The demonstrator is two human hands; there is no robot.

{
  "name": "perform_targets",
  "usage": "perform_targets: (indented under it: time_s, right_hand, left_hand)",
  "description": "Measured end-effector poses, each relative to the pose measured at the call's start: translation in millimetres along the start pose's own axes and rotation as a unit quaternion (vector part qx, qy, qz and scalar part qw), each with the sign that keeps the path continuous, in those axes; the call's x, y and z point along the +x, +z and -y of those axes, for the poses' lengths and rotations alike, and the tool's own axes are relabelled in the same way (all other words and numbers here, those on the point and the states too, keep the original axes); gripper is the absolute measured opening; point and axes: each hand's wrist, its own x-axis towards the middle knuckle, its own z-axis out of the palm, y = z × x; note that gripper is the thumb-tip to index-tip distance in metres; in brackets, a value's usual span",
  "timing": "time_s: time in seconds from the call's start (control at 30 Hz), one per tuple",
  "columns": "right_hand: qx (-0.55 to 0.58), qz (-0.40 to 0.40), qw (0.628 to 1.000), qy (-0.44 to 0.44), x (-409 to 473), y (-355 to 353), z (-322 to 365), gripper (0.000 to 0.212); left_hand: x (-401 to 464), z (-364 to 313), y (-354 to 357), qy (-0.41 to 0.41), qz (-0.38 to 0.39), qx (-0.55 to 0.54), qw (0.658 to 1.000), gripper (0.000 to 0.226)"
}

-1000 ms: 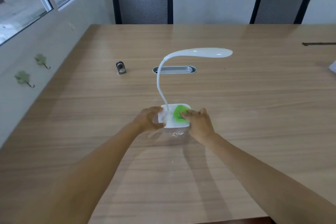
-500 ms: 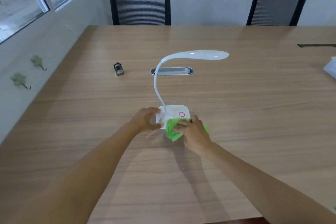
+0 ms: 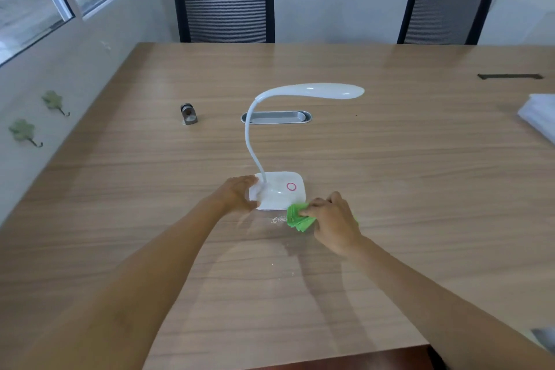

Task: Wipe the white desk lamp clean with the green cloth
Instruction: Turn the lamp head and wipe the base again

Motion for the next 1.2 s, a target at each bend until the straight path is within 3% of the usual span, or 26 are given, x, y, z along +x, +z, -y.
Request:
perform_targets:
  time_s: [0.07, 0.13, 0.27, 0.33, 0.43, 0.63, 1.03, 1.1, 1.2]
  right_hand:
    - [0.017, -0.056, 0.997, 0.049, 0.9, -12.3, -11.5, 0.046]
    - [0.003, -0.078, 0.993, 0.093, 4.8, -23.9, -20.5, 0.046]
    - [0.016, -0.063, 0.989, 0.135, 5.3, -31.1, -27.9, 0.048]
    - [0.031, -0.057, 0.988, 0.14, 3.0, -27.9, -29.1, 0.05]
    - [0.043, -0.049, 0.988, 0.143, 1.1, -21.6, -29.6, 0.051]
    - [0.053, -0.033, 0.987, 0.146, 3.6, -14.7, -33.8, 0.051]
    - [0.042, -0.021, 0.991, 0.123, 14.8, -1.3, -31.3, 0.05]
    - [0.034, -0.025, 0.992, 0.116, 15.3, -0.5, -30.8, 0.049]
    - [0.035, -0.054, 0.992, 0.105, 16.6, 0.9, -28.3, 0.049]
  left_hand:
    - [0.8, -7.4, 1.5, -0.023, 0.01, -0.015, 1.0, 0.078]
    - [-2.8, -20.8, 10.7, -0.055, -0.029, -0.043, 0.997, 0.079]
    - [-14.5, -61.0, 41.3, -0.146, -0.2, -0.142, 0.959, 0.085]
    - [-11.6, -74.7, 48.4, -0.193, -0.24, -0.171, 0.936, 0.088]
    - [-4.1, -76.0, 51.0, -0.222, -0.268, -0.138, 0.927, 0.077]
    - [2.7, -64.8, 38.4, -0.185, -0.233, -0.105, 0.949, 0.065]
    - [28.4, -25.6, -9.9, -0.042, -0.026, -0.137, 0.989, 0.062]
    - [29.4, -26.5, -5.5, -0.042, -0.039, -0.141, 0.988, 0.061]
    - [18.1, -31.1, 17.8, -0.064, -0.149, -0.1, 0.982, 0.067]
